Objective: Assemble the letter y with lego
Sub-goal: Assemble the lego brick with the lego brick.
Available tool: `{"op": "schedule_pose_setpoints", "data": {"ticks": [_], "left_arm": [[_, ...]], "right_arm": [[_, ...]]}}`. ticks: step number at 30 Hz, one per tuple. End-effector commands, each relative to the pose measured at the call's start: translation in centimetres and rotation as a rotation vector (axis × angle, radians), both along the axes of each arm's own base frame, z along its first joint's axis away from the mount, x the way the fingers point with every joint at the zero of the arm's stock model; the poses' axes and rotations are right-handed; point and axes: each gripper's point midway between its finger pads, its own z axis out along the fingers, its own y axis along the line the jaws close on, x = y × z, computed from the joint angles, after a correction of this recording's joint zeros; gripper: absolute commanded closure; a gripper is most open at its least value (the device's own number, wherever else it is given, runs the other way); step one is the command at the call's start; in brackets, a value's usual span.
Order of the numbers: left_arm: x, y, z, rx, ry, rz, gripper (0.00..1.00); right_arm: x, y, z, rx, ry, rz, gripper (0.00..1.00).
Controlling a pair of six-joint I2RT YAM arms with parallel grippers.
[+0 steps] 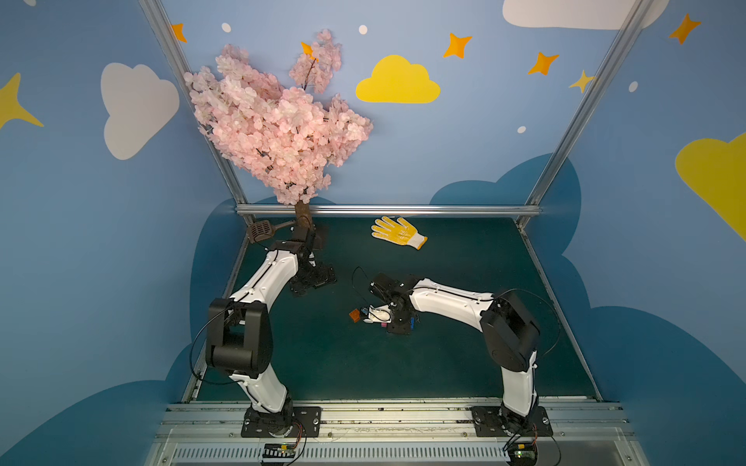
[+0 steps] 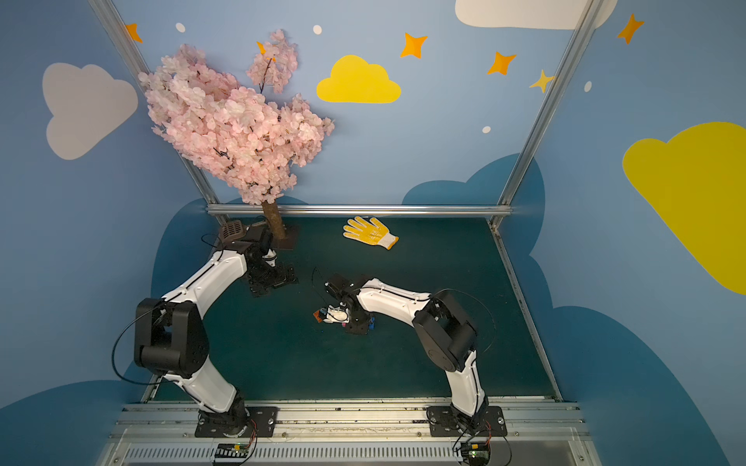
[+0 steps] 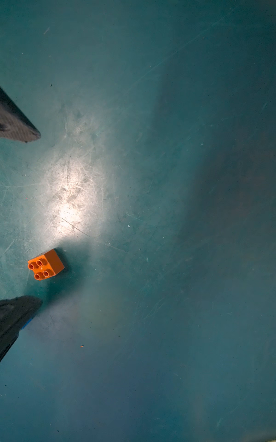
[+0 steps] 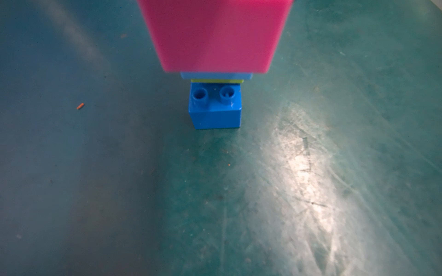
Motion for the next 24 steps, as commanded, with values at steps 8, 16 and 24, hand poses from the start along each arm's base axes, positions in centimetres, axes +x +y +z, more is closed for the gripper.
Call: {"op": "schedule_pose_setpoints", "data": {"ticks": [8, 16, 24], "left_arm": [[-0.3, 0.0, 0.2, -0.012, 0.000, -0.004, 0.00], [-0.3, -0.1, 0.1, -0.015, 0.003, -0.002, 0.00], [-0.3, -0.1, 0.2, -0.017, 0.001, -0.002, 0.00]], "right_arm": [[0.4, -0.1, -1.0, -0.005, 0.037, 0.013, 1.00], [1.0, -0.1, -2.1, -0.032, 0.041, 0.022, 1.00], [1.4, -0.1, -2.8, -0.034, 0.044, 0.017, 1.00]]}}
